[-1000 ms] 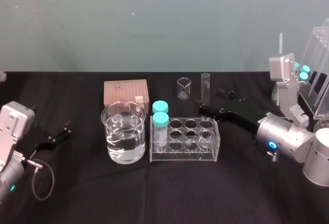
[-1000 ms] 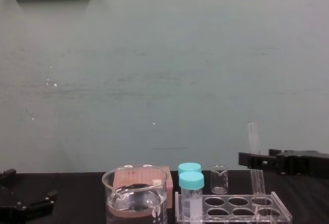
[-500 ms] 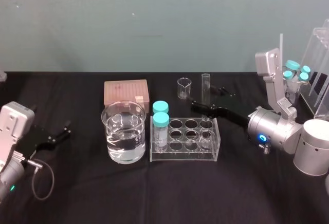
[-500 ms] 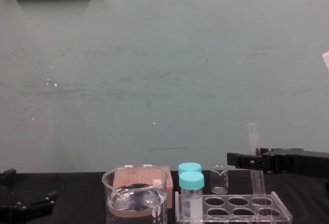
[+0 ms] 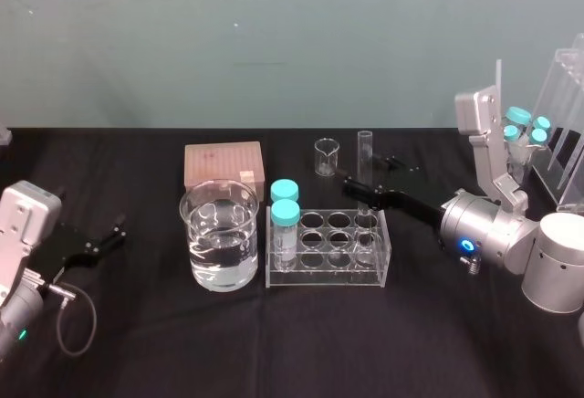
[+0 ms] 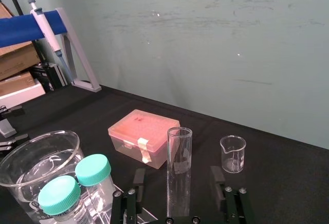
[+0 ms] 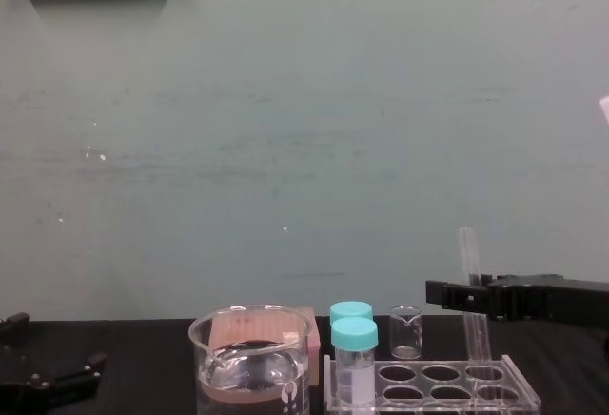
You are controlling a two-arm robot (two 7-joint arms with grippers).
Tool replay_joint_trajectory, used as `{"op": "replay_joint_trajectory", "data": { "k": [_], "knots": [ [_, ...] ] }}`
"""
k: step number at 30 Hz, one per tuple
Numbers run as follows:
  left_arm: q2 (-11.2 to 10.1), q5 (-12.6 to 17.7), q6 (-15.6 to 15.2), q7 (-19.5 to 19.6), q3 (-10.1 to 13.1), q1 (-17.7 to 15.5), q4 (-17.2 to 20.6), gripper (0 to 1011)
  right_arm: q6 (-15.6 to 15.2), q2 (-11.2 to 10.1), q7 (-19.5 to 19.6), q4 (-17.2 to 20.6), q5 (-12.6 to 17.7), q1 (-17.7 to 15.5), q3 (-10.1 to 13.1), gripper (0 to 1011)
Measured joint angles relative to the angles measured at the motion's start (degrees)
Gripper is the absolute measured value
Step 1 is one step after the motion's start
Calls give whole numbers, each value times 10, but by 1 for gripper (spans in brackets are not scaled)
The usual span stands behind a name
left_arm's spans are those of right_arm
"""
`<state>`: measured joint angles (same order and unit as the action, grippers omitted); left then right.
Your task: Hold the test tube with one hand and immerse one end into the beaker, then return it to the test tube rack.
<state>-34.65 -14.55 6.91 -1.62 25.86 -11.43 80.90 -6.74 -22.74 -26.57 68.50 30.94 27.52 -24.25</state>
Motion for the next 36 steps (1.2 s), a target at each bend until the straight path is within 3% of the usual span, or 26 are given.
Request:
{"op": "replay_joint_trajectory", "data": {
  "k": [19, 28, 36],
  "knots": [
    [0, 0, 0, 0, 0, 0, 0, 1000, -1, -1, 0, 1, 1, -1, 1, 233],
    [0, 0, 0, 0, 0, 0, 0, 1000, -1, -1, 0, 1, 2, -1, 1, 226],
    [0, 0, 0, 0, 0, 0, 0, 1000, 34, 3, -15, 3, -10, -6, 3, 226]
  ]
}}
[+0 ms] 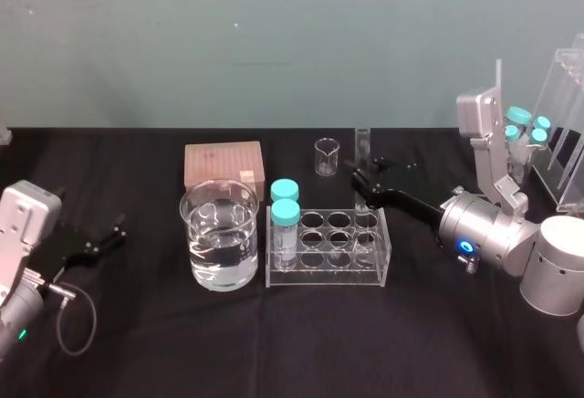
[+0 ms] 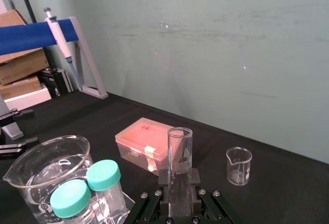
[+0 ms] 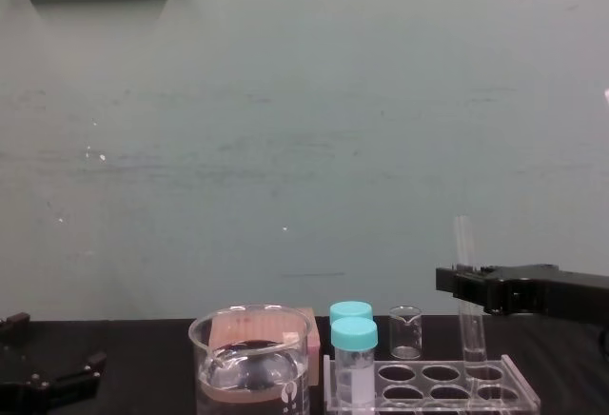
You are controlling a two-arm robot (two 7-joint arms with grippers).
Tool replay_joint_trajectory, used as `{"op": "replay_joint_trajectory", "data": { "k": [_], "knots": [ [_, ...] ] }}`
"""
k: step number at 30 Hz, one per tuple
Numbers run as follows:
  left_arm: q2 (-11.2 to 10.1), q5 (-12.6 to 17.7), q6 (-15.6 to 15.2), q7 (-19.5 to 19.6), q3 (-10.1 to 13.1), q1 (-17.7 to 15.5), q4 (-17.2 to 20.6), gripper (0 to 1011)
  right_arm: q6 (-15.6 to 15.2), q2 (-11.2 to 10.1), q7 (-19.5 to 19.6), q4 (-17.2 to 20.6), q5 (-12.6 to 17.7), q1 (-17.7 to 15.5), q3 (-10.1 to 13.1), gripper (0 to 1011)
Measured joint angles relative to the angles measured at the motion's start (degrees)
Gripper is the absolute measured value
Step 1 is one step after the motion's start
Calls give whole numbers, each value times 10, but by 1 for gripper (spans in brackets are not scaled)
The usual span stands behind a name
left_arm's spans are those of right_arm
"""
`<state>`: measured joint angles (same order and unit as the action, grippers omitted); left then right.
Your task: Hold the test tube with one hand and immerse one end into the beaker, then return it to the test tube rack.
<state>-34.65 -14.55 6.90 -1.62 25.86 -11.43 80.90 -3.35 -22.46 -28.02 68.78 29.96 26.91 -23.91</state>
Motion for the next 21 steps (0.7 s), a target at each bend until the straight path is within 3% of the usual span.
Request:
{"op": "replay_joint_trajectory", "data": {
  "k": [21],
  "knots": [
    [0, 0, 0, 0, 0, 0, 0, 1000, 44, -11, -18, 24, -31, -15, 13, 225]
  ]
}}
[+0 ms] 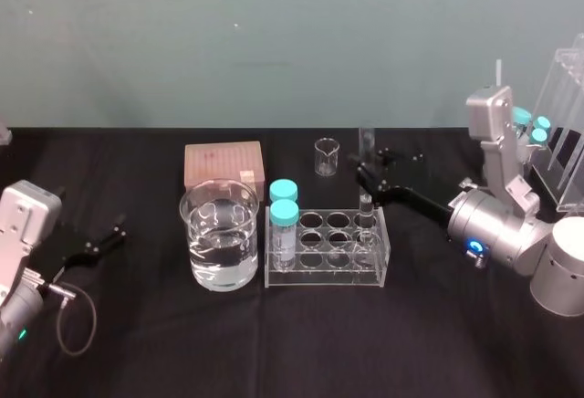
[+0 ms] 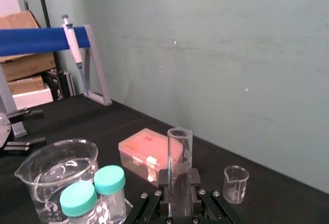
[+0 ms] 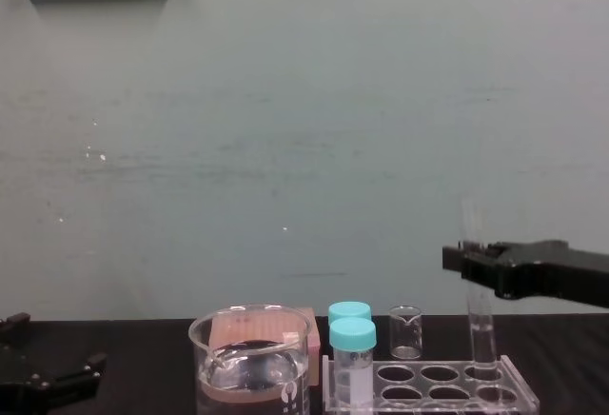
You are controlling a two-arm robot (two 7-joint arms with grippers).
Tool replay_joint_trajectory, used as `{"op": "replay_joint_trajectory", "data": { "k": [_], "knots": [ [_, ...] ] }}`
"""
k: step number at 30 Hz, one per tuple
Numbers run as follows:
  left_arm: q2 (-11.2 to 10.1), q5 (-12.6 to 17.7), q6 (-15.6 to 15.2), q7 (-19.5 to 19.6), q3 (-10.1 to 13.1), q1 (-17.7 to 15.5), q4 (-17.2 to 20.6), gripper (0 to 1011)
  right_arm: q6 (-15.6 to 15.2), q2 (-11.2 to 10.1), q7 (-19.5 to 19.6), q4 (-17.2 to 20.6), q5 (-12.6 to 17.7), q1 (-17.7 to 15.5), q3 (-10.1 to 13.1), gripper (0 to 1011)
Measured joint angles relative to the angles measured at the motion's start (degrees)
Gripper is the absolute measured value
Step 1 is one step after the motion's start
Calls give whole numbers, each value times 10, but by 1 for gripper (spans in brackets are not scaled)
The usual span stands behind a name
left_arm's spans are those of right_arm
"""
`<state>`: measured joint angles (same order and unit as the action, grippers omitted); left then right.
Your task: Hold the test tube with one hand and immerse one end into the beaker, then return it to the test tube rack.
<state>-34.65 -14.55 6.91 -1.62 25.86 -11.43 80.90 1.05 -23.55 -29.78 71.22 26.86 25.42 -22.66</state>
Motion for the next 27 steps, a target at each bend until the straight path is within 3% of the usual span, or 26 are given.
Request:
{"op": "replay_joint_trajectory", "data": {
  "k": [17, 27],
  "knots": [
    [0, 0, 0, 0, 0, 0, 0, 1000, 41, -1, -11, 62, 30, 7, 45, 226],
    [0, 0, 0, 0, 0, 0, 0, 1000, 37, -13, 3, 98, 37, 4, 62, 226]
  ]
}}
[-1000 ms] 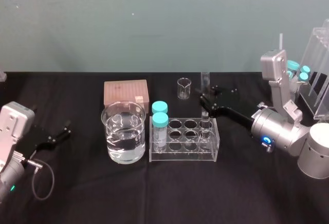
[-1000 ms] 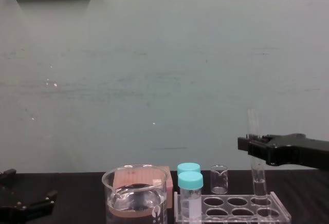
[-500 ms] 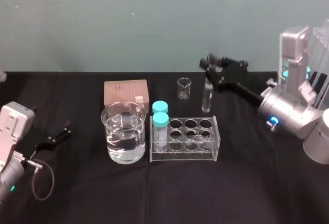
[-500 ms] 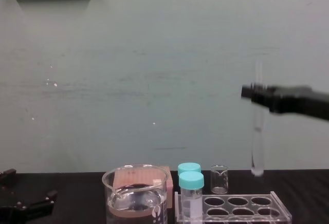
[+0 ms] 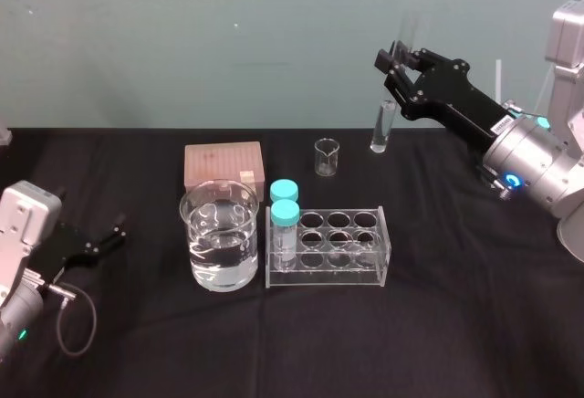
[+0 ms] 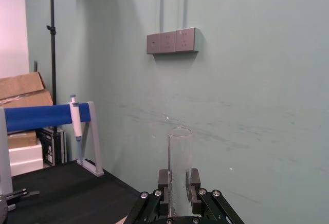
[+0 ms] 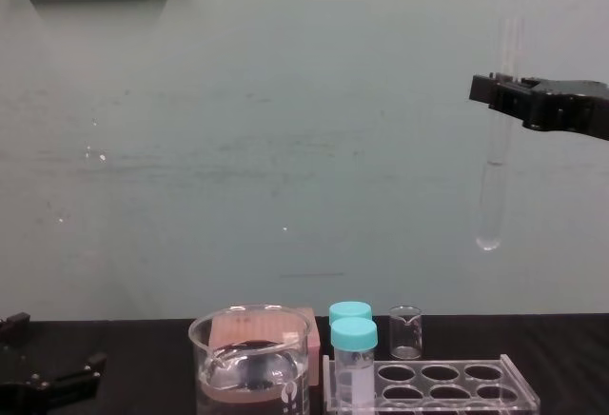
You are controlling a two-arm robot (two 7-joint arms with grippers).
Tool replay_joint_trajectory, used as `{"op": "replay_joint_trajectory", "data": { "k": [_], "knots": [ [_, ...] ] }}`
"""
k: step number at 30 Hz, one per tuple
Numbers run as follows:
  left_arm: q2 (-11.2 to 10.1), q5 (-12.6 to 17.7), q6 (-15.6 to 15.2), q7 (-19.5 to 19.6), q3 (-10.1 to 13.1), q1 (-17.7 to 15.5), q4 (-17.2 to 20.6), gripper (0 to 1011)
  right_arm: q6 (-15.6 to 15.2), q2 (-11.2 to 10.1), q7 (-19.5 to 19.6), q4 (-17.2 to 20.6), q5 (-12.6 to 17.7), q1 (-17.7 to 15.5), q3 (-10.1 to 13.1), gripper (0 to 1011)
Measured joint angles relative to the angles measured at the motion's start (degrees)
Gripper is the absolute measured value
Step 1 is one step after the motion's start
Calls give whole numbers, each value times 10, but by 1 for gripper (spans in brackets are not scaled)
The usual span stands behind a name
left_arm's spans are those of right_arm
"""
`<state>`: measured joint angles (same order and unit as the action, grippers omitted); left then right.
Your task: Hold the test tube with one hand and immerse one end into the beaker, then return it to the test tube rack.
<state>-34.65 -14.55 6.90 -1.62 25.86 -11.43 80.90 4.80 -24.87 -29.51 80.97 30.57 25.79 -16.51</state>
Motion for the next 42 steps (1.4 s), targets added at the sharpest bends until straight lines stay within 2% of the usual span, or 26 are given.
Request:
{"op": "replay_joint_trajectory", "data": {
  "k": [8, 42],
  "knots": [
    [0, 0, 0, 0, 0, 0, 0, 1000, -16, -3, 15, 6, 2, -8, 3, 225],
    [0, 0, 0, 0, 0, 0, 0, 1000, -35, -4, 23, 8, 3, -9, -1, 226]
  ]
}}
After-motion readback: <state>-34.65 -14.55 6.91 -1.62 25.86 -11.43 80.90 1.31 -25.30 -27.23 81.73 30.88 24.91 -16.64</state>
